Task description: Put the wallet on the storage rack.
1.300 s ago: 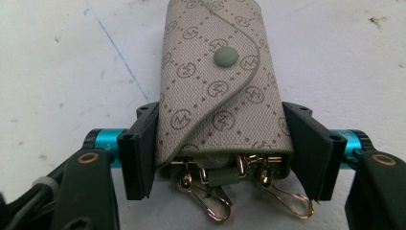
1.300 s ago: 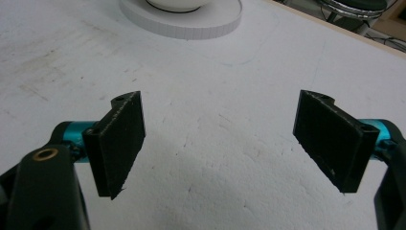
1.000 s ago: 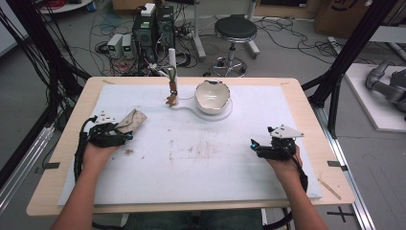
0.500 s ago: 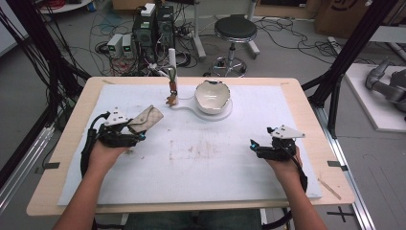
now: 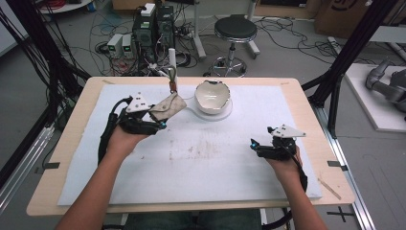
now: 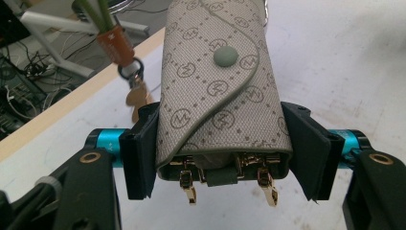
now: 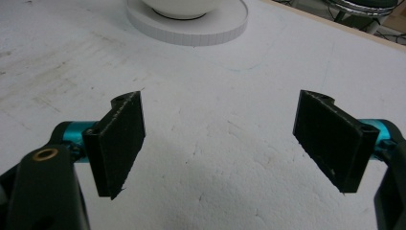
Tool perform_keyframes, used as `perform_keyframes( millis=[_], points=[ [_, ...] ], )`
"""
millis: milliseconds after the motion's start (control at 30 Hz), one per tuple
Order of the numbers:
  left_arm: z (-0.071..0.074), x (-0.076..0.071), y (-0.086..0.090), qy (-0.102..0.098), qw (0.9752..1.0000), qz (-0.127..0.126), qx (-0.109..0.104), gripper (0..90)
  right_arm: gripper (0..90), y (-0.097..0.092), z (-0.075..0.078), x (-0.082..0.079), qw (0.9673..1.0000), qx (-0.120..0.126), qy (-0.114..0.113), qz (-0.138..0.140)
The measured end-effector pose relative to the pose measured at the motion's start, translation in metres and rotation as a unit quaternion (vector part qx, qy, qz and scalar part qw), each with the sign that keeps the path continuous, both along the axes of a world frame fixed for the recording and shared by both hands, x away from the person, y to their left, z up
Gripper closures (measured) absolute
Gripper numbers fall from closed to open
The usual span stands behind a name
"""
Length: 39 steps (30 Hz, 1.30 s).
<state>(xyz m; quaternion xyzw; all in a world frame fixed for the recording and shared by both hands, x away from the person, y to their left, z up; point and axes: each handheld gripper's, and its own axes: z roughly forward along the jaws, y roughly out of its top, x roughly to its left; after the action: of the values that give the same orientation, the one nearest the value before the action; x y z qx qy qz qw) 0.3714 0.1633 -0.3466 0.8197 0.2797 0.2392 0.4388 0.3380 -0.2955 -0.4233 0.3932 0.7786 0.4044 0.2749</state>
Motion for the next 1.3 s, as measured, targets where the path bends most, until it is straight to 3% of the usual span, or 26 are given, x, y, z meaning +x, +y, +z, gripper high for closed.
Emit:
perform_keyframes(
  millis=[267, 600, 700, 1033, 1300],
  points=[
    [0.008, 0.018, -0.038, 0.0, 0.9995, -0.029, 0.011, 34.8, 18.6, -0.001, -0.001, 0.001, 1.0, 0.0, 0.004, -0.002],
    [0.008, 0.043, -0.072, 0.002, 0.9991, -0.041, 0.003, 34.8, 18.6, 0.001, -0.001, 0.001, 1.0, -0.001, 0.006, 0.003],
    [0.009, 0.051, -0.08, 0.006, 0.9989, -0.043, 0.015, 34.8, 18.6, 0.002, -0.002, 0.002, 1.0, -0.001, 0.008, 0.004],
    [0.011, 0.078, -0.104, 0.014, 0.9985, -0.052, 0.011, 34.7, 18.6, 0.003, -0.003, 0.003, 0.9999, -0.007, 0.012, 0.007],
    [0.001, 0.097, -0.123, 0.027, 0.9979, -0.053, 0.026, 34.6, 18.6, 0.004, -0.004, 0.004, 0.9998, -0.006, 0.015, 0.008]
  ],
)
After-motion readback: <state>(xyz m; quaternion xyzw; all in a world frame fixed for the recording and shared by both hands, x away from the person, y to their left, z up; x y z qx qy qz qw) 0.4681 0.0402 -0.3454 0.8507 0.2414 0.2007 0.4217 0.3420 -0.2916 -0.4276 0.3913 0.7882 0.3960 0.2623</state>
